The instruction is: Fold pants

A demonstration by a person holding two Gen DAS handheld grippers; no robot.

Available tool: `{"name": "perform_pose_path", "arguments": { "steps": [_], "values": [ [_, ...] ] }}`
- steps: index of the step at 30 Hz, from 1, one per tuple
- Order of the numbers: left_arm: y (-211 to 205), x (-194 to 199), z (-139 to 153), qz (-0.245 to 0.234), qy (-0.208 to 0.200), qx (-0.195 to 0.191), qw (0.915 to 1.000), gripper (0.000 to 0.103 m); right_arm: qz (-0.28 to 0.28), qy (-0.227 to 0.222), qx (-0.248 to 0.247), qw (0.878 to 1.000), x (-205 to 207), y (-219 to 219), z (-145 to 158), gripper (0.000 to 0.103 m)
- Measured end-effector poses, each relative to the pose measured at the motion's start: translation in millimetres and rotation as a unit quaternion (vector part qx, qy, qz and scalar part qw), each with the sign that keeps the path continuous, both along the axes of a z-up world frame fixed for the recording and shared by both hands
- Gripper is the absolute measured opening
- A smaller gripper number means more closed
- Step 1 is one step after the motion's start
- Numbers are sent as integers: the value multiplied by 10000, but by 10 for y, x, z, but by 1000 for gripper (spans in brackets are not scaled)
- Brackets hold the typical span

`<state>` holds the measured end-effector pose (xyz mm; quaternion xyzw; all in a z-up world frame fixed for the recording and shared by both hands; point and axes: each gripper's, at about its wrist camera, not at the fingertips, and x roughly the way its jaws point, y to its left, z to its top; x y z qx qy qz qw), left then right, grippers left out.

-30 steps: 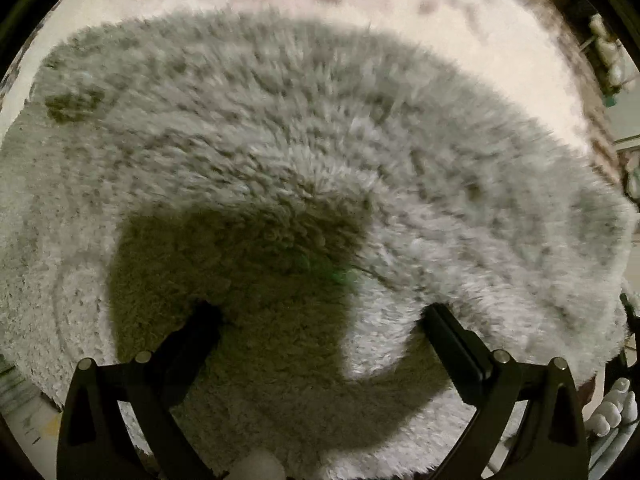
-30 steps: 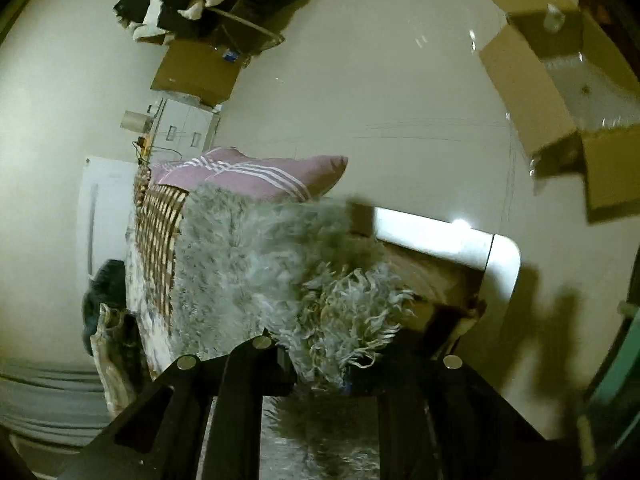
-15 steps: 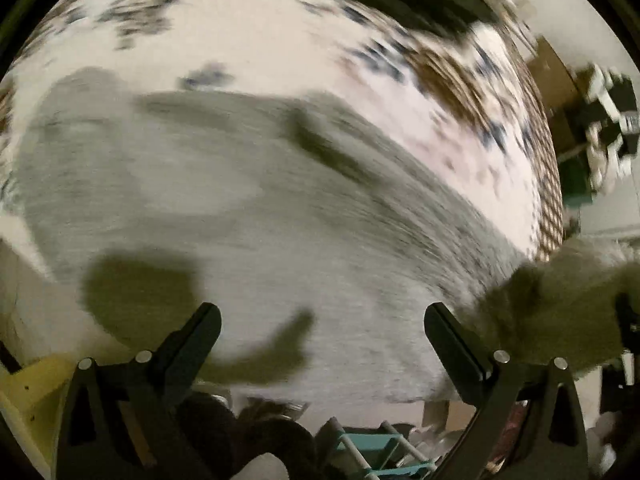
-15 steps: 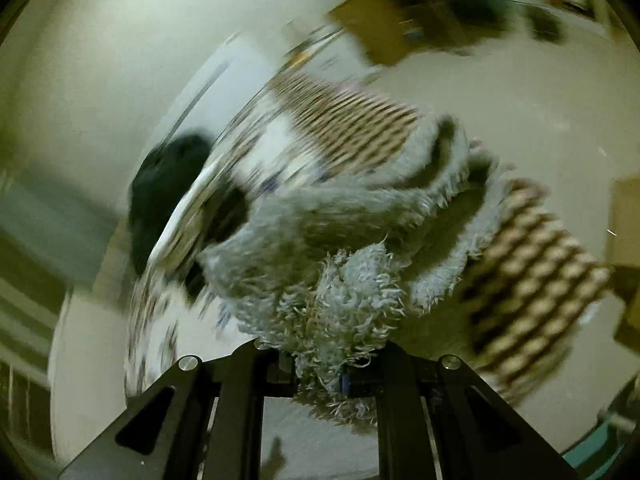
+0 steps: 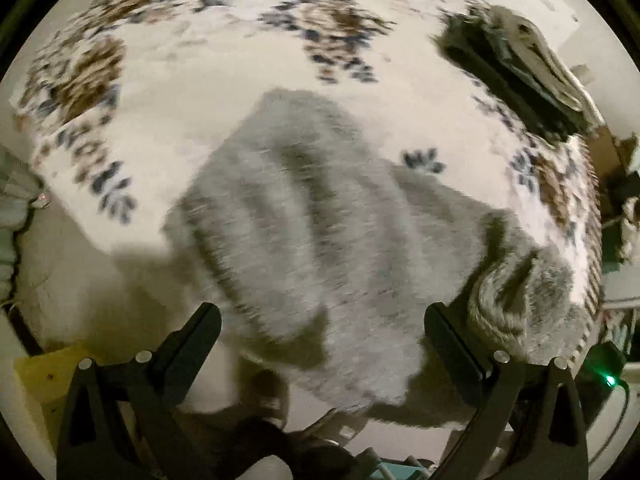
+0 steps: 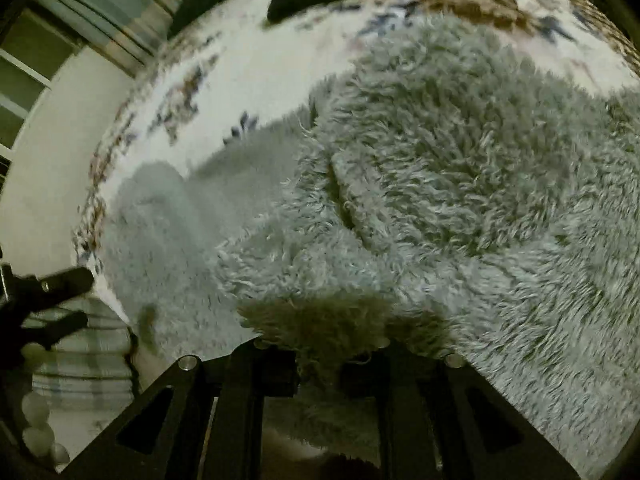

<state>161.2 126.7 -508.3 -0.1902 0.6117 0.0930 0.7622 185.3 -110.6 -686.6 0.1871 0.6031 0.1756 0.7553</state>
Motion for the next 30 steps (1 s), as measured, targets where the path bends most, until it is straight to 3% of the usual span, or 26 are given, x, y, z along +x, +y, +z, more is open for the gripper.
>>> {"name": "perform_pose_path", "arguments": {
  "steps": [1,3,4,7,10,13,14,16,18,20,25,27,30],
  "values": [
    [-87,63,1,-128,-57,-90,9999,103,-85,102,267,9996,-31,-122,53,37],
    [-350,258,-10,-481,-136,-352,9981,103,-300,177,655,9972,-75,-363,175,84],
    [-475,332,-31,-652,-117,-513,9965,103,-469,195,862,9950,-126,-540,258,90],
    [-884,532,-136,-1117,-67,-921,9894,103,-862,230,982,9912,-231,-882,555,91],
    [-1307,733,-361,-1657,55,-772,9831,103,-1210,234,568,9907,-236,-1216,672,91],
    [-1625,881,-701,-2089,313,-577,9757,100,-1582,364,247,9864,-272,-1558,567,91],
    [-1703,901,-802,-2262,309,-594,9718,68,-1709,395,201,9843,-286,-1695,565,91],
    [-1778,869,-811,-2489,129,-793,9652,14,-1908,437,138,9805,-304,-1904,511,91],
    [-1765,734,-635,-2569,-259,-829,9625,13,-2074,486,-18,9770,-289,-2020,435,91],
    [-1602,586,-480,-2320,-420,-954,9671,13,-2195,531,-140,9741,-260,-2123,397,91],
    [-1064,297,-557,-1299,-59,-1299,9830,15,-2205,748,-418,9716,-116,-2151,214,91],
    [-1008,265,-637,-1060,57,-1525,9826,22,-2130,912,-527,9714,-42,-2124,124,91],
    [-978,306,-578,-898,146,-1480,9848,43,-2011,1002,-612,9725,66,-2044,67,91]
  ]
}}
